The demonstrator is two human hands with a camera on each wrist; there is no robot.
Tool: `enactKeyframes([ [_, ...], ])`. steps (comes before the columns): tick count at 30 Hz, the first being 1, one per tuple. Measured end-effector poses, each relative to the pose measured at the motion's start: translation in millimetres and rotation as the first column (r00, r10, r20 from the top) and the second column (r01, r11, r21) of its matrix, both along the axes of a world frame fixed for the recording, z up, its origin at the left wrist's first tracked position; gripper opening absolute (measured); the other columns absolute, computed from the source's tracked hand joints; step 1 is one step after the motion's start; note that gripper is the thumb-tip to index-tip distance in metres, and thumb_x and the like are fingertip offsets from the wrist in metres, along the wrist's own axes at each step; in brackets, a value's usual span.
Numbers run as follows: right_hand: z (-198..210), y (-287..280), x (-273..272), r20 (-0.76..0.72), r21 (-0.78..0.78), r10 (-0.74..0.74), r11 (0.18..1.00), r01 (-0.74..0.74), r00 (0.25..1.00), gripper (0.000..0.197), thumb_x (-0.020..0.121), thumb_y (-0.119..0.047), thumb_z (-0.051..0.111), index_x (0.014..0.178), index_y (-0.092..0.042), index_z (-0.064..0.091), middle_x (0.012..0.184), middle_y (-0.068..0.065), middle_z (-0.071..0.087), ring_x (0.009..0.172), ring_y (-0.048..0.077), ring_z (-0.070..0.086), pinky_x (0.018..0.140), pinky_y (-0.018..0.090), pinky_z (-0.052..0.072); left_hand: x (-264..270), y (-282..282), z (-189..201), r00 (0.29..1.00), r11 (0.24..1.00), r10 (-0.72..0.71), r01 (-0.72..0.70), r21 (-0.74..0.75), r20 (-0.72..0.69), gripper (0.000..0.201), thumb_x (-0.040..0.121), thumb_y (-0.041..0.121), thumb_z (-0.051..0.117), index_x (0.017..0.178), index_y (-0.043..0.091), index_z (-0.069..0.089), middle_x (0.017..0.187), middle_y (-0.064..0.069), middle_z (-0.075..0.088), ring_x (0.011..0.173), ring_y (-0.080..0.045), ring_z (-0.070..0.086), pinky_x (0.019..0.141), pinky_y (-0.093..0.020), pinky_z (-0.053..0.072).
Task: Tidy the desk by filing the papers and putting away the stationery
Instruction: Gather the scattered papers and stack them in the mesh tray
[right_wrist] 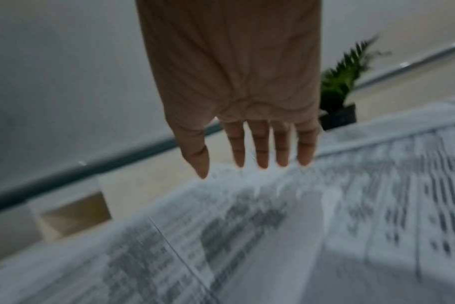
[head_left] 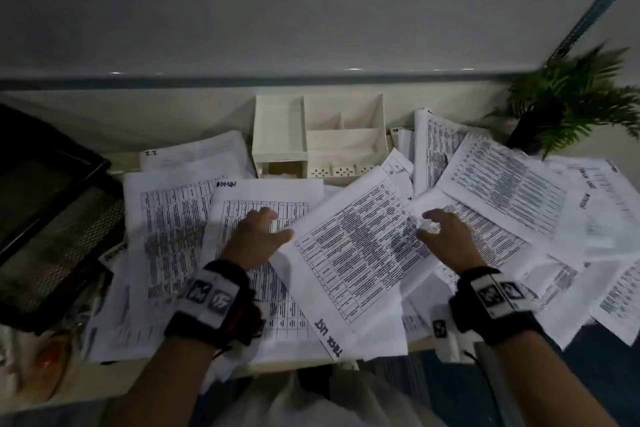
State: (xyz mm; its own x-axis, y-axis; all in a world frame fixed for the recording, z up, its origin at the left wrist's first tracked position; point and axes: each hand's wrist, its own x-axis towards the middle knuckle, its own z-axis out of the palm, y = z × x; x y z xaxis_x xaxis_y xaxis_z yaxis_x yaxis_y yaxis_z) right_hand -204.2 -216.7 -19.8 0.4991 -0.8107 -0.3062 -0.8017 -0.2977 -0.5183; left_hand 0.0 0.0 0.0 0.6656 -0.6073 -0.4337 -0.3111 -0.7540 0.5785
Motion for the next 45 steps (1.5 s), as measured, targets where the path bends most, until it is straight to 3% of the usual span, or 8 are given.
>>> enactKeyframes([
  [8,-26.3,18.5,16.9,-0.257,0.065,-0.003,0.998,0.020,0.966,0.093,0.067,-0.033,0.080,0.139,-0.020,0.023,0.143,0.017,0.026,0.132,0.038,0.028,0.106,0.056,0.030,-29.2,-51.0,-48.8,0.968,0.940,-0.233,0.201,0.276,0.089,0.046,0.091,0.015,0.053,0.134,0.011,0.038,0.133,-0.010,0.053,0.123,-0.028,0.050,0.104,-0.041,0.038],
  [14,-6.7,39.6,64.3,-0.285,-0.378,0.498,0.726,-0.574,0.819,0.069,0.078,-0.035,0.068,0.137,-0.026,0.034,0.144,0.008,0.042,0.135,0.029,0.036,0.108,0.052,0.024,-23.3,-44.9,-19.1,0.706,0.822,-0.566,0.443,0.358,0.426,0.034,0.094,0.013,0.045,0.126,0.020,0.055,0.128,-0.002,0.054,0.125,-0.022,0.044,0.110,-0.039,0.022],
  [18,-4.8,47.0,80.1,-0.135,-0.115,0.455,0.875,-0.470,0.880,0.022,0.091,-0.022,0.051,0.099,-0.008,0.065,0.103,0.017,0.068,0.103,0.034,0.061,0.078,0.033,0.040,2.2,-17.7,-13.8,0.770,0.980,-0.041,0.155,-0.123,0.637,0.037,0.080,0.017,0.066,0.117,0.015,0.063,0.124,-0.009,0.056,0.117,-0.030,0.050,0.102,-0.041,0.033],
  [21,-8.5,54.0,71.9,0.002,0.071,0.178,0.981,-0.178,0.984,0.023,0.090,-0.014,0.053,0.097,0.004,0.065,0.099,0.026,0.067,0.097,0.038,0.062,0.070,0.028,0.036,35.5,14.9,-24.2,0.832,0.861,0.497,-0.437,-0.261,0.246,0.078,0.074,0.028,0.077,0.139,0.005,0.040,0.140,-0.023,0.041,0.129,-0.038,0.041,0.104,-0.044,0.037],
  [30,-11.7,153.6,119.5,0.284,0.276,0.026,0.955,-0.108,0.958,0.047,0.081,0.005,0.056,0.125,-0.003,0.044,0.102,0.016,0.063,0.077,0.019,0.055,0.050,0.017,0.038,66.1,64.2,-91.3,0.919,0.920,0.384,-0.389,0.046,0.086,0.091,0.054,0.086,0.036,0.096,0.009,0.062,0.103,-0.023,0.064,0.095,-0.040,0.063,0.080,-0.050,0.055],
  [37,10.1,224.3,174.0,0.344,-0.170,0.546,0.836,-0.521,0.764,0.078,0.089,-0.002,0.048,0.138,-0.039,0.002,0.074,0.016,0.063,0.058,0.028,0.054,0.049,0.025,0.037,109.4,114.0,-66.5,0.559,0.558,0.829,-0.830,-0.005,-0.007,0.088,0.087,0.052,0.053,0.150,0.006,0.012,0.156,-0.022,0.010,0.144,-0.037,0.010,0.116,-0.049,0.011],
  [41,-16.3,204.2,212.9,0.242,-0.128,0.277,0.959,-0.253,0.930,0.039,0.088,-0.011,0.050,0.127,-0.009,0.049,0.102,0.021,0.063,0.097,0.036,0.058,0.081,0.039,0.045,116.9,118.1,-71.7,0.658,0.646,0.753,-0.743,-0.172,-0.010,0.073,0.092,0.032,0.053,0.149,0.002,0.017,0.153,-0.023,0.016,0.140,-0.037,0.022,0.114,-0.041,0.022],
  [45,-28.1,194.4,228.3,0.200,0.147,-0.037,0.989,0.007,0.979,0.043,0.083,-0.004,0.056,0.125,-0.006,0.044,0.126,0.021,0.049,0.114,0.038,0.050,0.092,0.038,0.042,113.7,119.4,-67.3,0.659,0.620,0.750,-0.674,-0.402,0.051,0.044,0.092,0.004,0.045,0.134,-0.006,0.039,0.138,-0.026,0.037,0.125,-0.037,0.041,0.100,-0.034,0.031],
])
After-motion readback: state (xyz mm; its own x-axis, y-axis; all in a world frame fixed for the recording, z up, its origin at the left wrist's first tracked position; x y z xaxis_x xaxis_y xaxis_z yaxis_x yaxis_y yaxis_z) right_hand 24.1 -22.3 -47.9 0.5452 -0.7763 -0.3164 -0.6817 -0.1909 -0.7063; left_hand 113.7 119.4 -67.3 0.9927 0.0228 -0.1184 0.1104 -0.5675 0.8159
